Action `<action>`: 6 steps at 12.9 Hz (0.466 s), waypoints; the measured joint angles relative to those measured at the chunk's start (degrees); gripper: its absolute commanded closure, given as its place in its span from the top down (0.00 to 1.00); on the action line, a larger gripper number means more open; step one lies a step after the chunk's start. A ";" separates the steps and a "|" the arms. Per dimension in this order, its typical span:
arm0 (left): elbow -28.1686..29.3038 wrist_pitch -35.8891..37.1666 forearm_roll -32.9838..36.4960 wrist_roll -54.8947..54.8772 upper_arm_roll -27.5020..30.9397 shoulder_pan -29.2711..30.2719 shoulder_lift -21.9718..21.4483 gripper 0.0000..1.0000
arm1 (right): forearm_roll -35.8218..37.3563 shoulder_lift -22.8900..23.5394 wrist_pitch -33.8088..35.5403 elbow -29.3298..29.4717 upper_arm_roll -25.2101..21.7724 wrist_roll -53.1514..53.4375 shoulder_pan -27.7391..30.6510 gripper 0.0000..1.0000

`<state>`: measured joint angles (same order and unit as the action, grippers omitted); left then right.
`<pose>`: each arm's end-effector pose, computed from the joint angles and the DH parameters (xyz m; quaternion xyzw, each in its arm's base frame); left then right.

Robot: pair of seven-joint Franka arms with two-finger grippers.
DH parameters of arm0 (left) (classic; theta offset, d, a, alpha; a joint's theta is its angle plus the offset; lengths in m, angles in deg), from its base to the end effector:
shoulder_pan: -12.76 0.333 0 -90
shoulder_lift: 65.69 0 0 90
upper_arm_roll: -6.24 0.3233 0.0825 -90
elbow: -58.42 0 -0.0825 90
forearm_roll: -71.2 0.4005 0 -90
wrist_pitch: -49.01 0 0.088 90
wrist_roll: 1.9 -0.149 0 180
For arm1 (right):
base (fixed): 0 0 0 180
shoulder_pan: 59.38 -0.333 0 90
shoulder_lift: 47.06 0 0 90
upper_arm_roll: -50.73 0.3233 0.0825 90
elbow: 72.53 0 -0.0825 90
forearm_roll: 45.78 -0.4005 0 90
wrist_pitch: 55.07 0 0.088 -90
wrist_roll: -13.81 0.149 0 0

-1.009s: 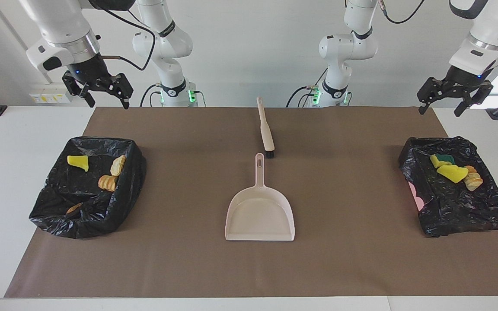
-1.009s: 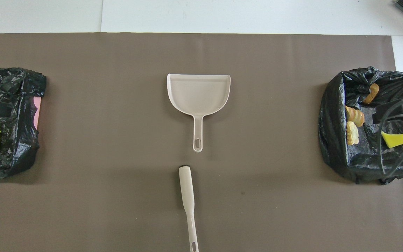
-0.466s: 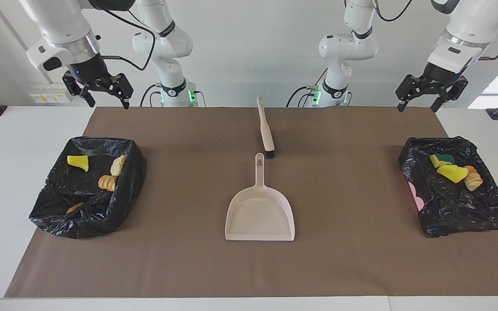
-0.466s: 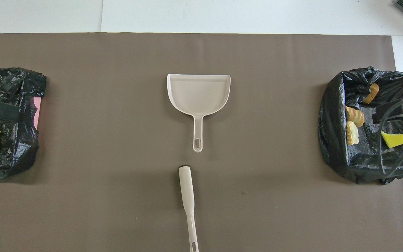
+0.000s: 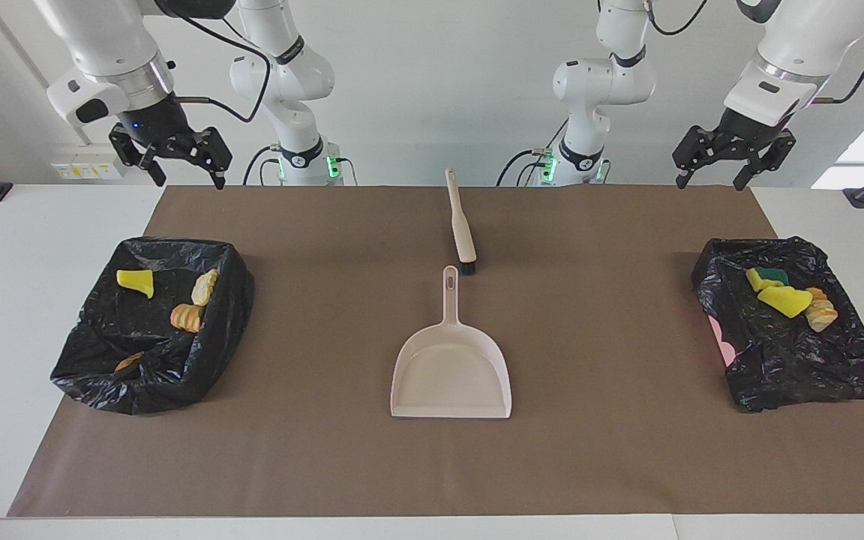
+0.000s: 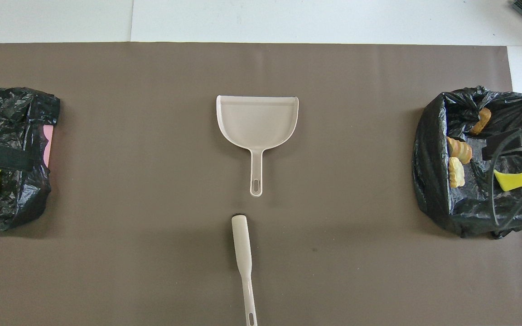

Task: Sweep and dump trash in bin

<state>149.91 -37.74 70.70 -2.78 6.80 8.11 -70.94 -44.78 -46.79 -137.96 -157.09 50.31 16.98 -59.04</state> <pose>0.5347 -0.0393 0.6229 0.9990 -0.0436 0.0043 0.0049 0.5583 -0.0102 0.6223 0.9992 -0.0352 -0.0167 0.0090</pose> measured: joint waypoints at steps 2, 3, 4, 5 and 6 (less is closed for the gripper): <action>0.13 -0.02 0.00 0.04 0.13 0.05 -0.13 1.00 | 0.00 0.00 0.20 0.00 0.00 0.00 0.00 1.00; 0.13 -0.04 0.00 0.14 0.20 0.09 -0.14 1.00 | 0.00 0.00 0.28 0.00 0.01 0.00 0.00 1.00; 0.13 -0.06 0.00 0.14 0.23 0.14 -0.14 1.00 | 0.00 0.00 0.32 0.00 0.02 0.00 0.00 1.00; 0.13 -0.07 0.00 0.14 0.24 0.18 -0.14 1.00 | 0.00 0.00 0.36 0.00 0.02 0.00 0.00 1.00; 0.13 -0.07 0.00 0.14 0.24 0.19 -0.14 1.00 | 0.00 0.00 0.37 0.00 0.02 0.00 0.00 1.00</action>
<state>150.04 -37.81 70.70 -2.63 7.04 8.31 -71.08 -44.78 -46.79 -137.59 -157.09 50.32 16.98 -59.04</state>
